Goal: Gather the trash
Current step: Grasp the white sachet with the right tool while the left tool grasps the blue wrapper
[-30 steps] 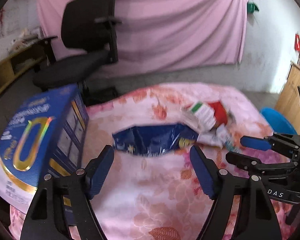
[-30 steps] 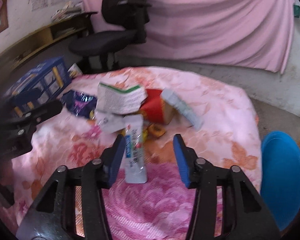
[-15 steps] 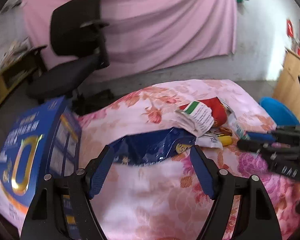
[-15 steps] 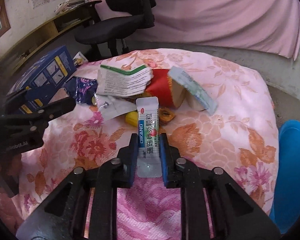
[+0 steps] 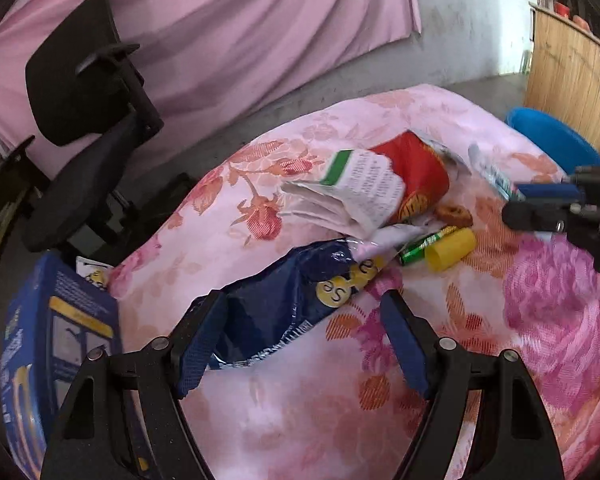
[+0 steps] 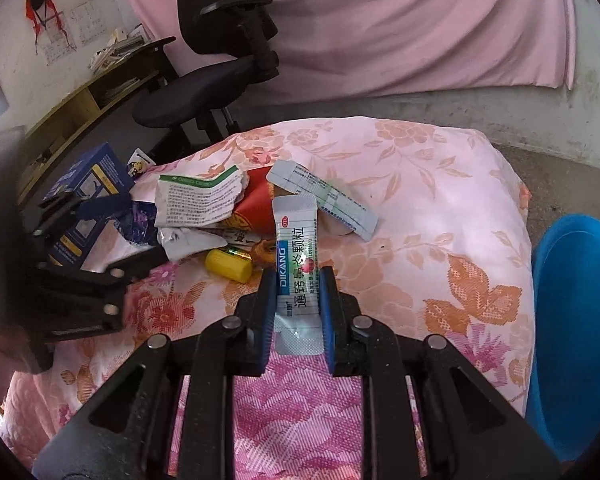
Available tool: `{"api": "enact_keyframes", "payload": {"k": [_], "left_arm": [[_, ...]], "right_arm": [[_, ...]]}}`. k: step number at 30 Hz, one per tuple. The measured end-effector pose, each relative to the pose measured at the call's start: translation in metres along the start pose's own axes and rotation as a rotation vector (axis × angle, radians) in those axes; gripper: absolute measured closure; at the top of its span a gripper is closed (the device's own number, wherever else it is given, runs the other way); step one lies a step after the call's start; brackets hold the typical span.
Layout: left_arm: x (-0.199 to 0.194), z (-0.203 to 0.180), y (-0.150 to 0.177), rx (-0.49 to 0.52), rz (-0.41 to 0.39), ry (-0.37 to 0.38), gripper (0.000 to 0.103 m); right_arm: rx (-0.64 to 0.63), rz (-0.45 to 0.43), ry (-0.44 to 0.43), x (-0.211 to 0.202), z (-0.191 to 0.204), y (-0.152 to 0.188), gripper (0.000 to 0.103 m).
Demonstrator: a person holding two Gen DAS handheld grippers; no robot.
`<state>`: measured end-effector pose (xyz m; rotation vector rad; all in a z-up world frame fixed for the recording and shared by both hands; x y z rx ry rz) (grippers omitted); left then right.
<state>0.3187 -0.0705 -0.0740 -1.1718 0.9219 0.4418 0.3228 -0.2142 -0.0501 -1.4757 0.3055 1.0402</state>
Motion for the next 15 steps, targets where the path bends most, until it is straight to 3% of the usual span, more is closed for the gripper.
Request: {"api": "enact_keyframes", "payload": {"k": [4,5,9,15], "left_arm": [[0.003,0.005,0.000,-0.037,0.001,0.032,0.033],[0.003,0.006,-0.001,-0.042,-0.003,0.035,0.042],[0.002,0.008,0.000,-0.033,0.000,0.031,0.057],[-0.004,-0.007,0.003,0.029,0.012,0.000,0.092]], "right_arm": [[0.020,0.024,-0.022,0.006,-0.003,0.001,0.053],[0.030,0.026,-0.030,0.007,-0.005,0.001,0.053],[0.045,0.025,-0.049,0.007,-0.007,0.001,0.053],[0.023,0.035,-0.052,0.008,-0.005,0.001,0.053]]}}
Point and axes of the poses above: each gripper's, at about its wrist camera, not at the fingertips, and x roughly the way its jaws point, z to its left, y to its underside, the point moved 3 cm from there along x, roughly the way its jaws point, and after that the axes turned 7 degrees about y, right-handed, at the moved point
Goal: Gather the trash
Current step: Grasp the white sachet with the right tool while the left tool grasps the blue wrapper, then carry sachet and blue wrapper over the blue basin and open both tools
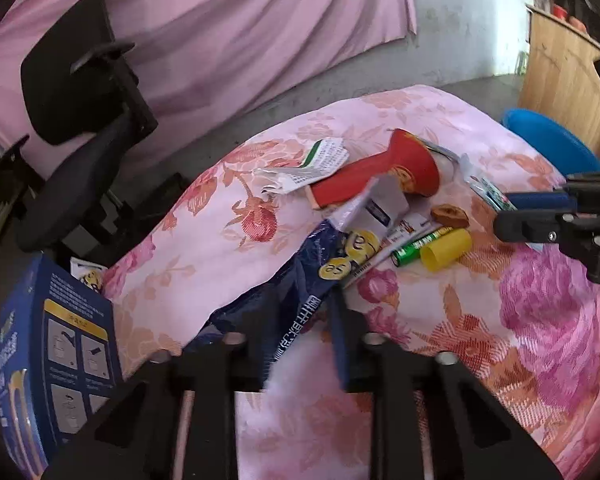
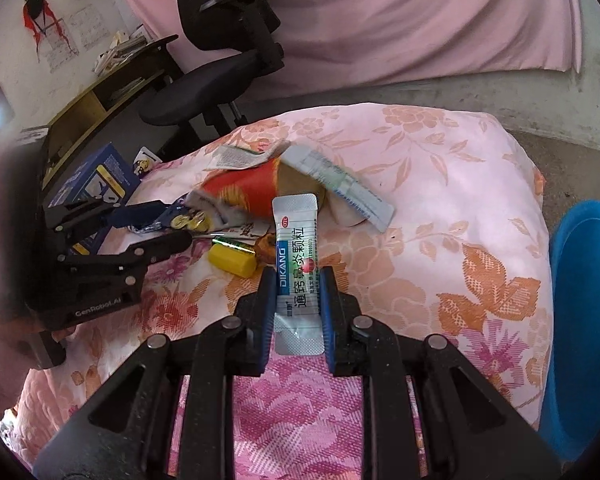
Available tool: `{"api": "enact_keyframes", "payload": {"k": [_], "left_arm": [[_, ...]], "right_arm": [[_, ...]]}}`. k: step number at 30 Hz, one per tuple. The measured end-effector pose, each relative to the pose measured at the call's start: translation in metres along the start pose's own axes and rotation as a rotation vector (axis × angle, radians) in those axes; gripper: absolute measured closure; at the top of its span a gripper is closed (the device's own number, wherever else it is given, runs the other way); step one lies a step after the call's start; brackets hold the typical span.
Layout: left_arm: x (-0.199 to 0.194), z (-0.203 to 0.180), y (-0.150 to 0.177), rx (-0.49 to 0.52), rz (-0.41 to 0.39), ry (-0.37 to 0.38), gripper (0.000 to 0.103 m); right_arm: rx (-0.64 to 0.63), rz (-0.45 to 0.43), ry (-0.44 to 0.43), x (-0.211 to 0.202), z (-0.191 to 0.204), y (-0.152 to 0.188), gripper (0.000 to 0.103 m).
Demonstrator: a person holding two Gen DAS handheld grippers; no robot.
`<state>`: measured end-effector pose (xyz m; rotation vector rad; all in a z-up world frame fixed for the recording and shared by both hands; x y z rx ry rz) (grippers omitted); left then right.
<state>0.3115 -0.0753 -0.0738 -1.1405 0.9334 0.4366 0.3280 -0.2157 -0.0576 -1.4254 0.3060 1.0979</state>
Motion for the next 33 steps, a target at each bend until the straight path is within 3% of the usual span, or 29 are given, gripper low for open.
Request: {"api": "enact_keyframes", "payload": {"k": [6,13,21,28,33], "left_arm": [[-0.016,-0.007,0.006,-0.026,-0.047,-0.005,0.095],[-0.063,-0.012,0.007,-0.182,-0.238,0.077,0.095],[-0.119,-0.025,-0.023,-0.255,-0.524,0.149,0.095],[-0.158,-0.053,-0.065,-0.191,-0.701,0.227,0.095],[-0.164,-0.095,-0.097,-0.122,-0.775,0.309,0.095]], "right_arm": [[-0.021,-0.009,-0.009,-0.002,0.004,0.000,0.053],[-0.051,-0.107,-0.016,-0.023,0.011,0.002,0.053],[-0.103,-0.409,0.018,-0.079,0.027,-0.004,0.053],[-0.131,-0.738,0.189,-0.146,0.021,0.002,0.053],[-0.068,-0.878,0.287,-0.181,-0.005,0.007,0.053]]}}
Point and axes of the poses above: each gripper's, at about its wrist camera, not at the fingertips, and x roughly the way its jaws point, z to its left, y to its underside, the point moved 3 cm from there along x, roughly the way its jaws point, and after that the axes turned 7 degrees about y, right-handed, at the moved point
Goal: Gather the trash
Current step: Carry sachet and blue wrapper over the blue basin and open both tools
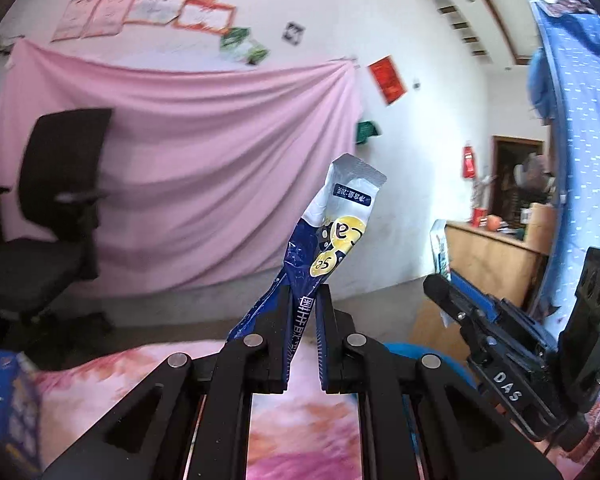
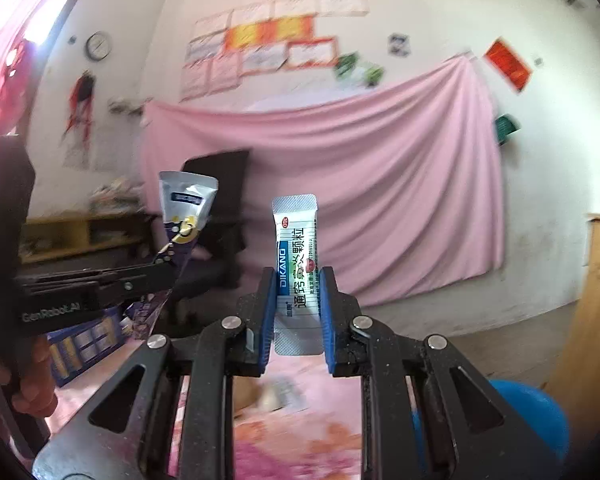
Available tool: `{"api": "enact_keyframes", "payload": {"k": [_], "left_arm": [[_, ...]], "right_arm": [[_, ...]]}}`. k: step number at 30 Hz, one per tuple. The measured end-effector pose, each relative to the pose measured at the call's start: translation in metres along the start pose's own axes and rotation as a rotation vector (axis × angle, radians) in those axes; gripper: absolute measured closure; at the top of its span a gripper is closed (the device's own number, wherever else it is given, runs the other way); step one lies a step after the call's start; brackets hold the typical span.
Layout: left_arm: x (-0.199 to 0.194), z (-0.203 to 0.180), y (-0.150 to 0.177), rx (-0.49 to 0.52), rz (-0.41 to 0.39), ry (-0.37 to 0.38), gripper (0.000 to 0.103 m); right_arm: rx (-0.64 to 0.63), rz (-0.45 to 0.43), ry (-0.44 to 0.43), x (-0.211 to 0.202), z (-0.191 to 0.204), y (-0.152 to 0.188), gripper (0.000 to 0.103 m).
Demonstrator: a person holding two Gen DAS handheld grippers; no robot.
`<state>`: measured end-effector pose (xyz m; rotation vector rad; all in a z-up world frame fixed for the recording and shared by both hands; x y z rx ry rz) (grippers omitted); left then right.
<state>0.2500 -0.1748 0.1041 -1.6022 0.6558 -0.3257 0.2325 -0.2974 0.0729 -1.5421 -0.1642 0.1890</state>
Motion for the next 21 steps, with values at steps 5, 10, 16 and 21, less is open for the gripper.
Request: {"api": "enact_keyframes", "payload": {"k": [5,10,16,21], "left_arm": [[0.046,-0.046,-0.007,0.001,0.006,0.123,0.095],[0.086,-0.079,-0.012,-0.021,0.047,0.213,0.095],[0.128,-0.108,-0.006,0.015,0.131,0.233,0.095],[0.159,-0.117,0.020,0.019,0.251,0.196,0.095]], "right_arm": [[0.019,-0.041,0.169,-0.017,-0.053,-0.006,0.053],[0.103,-0.009,0.315,-0.033,-0.107,-0.001,0.053],[0.194,0.105,0.449,-0.033,-0.158,0.023,0.053],[0.272,0.200,0.453,-0.027,-0.178,0.039,0.053]]}}
Point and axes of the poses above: each gripper's, at about its wrist camera, not at the fingertips, and x roughly the way its jaws point, z to its left, y to its underside, the point moved 3 cm from there along x, roughly the way its jaws point, and after that the axes turned 7 degrees about y, right-handed, at the moved point
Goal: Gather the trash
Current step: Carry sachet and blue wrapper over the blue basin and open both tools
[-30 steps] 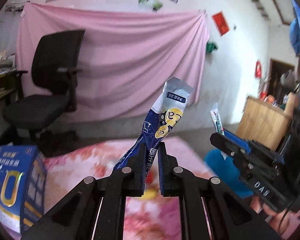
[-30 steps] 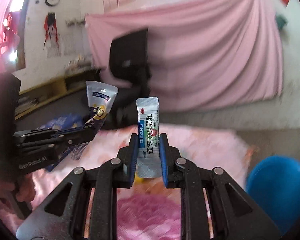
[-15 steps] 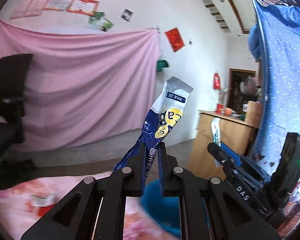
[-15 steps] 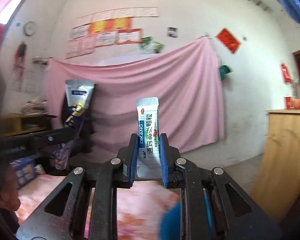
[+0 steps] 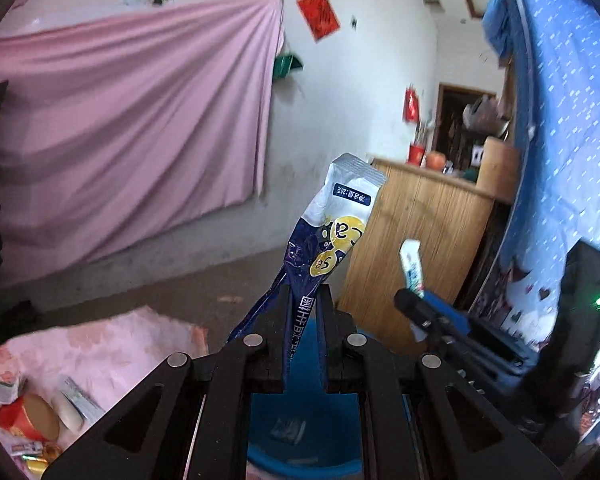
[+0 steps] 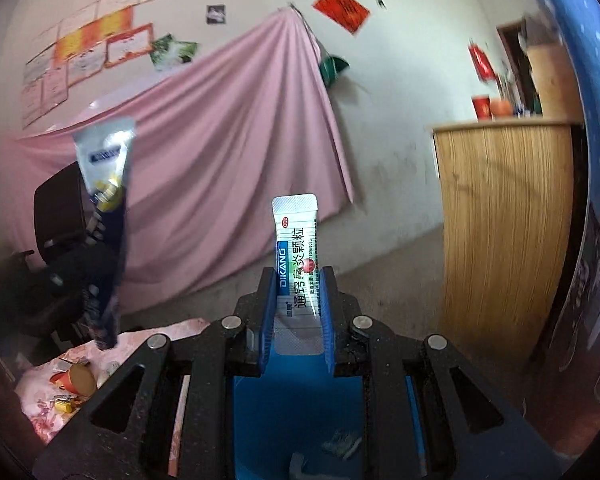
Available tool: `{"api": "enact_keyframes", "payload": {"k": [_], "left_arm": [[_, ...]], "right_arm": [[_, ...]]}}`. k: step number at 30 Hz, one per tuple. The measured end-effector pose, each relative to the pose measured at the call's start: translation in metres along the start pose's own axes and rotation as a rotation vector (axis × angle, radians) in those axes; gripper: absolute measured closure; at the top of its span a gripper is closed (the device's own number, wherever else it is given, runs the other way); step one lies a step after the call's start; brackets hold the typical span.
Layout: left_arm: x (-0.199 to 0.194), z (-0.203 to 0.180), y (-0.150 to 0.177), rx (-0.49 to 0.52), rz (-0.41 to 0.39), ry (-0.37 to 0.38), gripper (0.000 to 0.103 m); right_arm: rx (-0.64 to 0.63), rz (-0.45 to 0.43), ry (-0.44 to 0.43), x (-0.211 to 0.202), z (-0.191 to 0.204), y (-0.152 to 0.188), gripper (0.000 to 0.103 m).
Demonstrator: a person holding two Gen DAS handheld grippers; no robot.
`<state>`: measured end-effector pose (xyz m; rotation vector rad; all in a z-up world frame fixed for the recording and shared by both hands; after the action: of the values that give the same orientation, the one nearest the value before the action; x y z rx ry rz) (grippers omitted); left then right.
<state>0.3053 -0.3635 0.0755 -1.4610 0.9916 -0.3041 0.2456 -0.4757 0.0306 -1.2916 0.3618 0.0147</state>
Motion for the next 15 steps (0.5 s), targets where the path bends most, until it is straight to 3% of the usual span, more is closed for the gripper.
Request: {"api": "enact_keyframes", "payload": {"k": [6,8,11,15], "left_arm": [[0.033,0.010,0.020,-0.066,0.185,-0.013,0.095],[0.042,0.008,0.024,-0.070,0.240,-0.022,0.095],[0.049,0.008,0.026,-0.078,0.294,-0.026,0.095],[0.054,0.011,0.031,-0.084,0.332,-0.037,0.095]], "right_arm": [[0.026,0.119,-0.018,0.020,-0.014,0.012,0.053],[0.052,0.197,-0.034,0.031,-0.018,0.020,0.053],[0.082,0.295,-0.033,0.046,-0.026,0.031,0.053],[0.099,0.345,-0.031,0.053,-0.035,0.039,0.052]]}}
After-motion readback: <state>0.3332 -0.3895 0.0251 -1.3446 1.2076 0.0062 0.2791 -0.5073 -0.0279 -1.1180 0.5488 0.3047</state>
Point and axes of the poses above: each gripper's, at about its wrist camera, not at the fingertips, and x roughly the way its jaws point, z to its left, y to its underside, the point moved 3 cm from there along x, roughly the way its jaws point, and after that the axes turned 7 degrees about y, right-handed, at the moved point
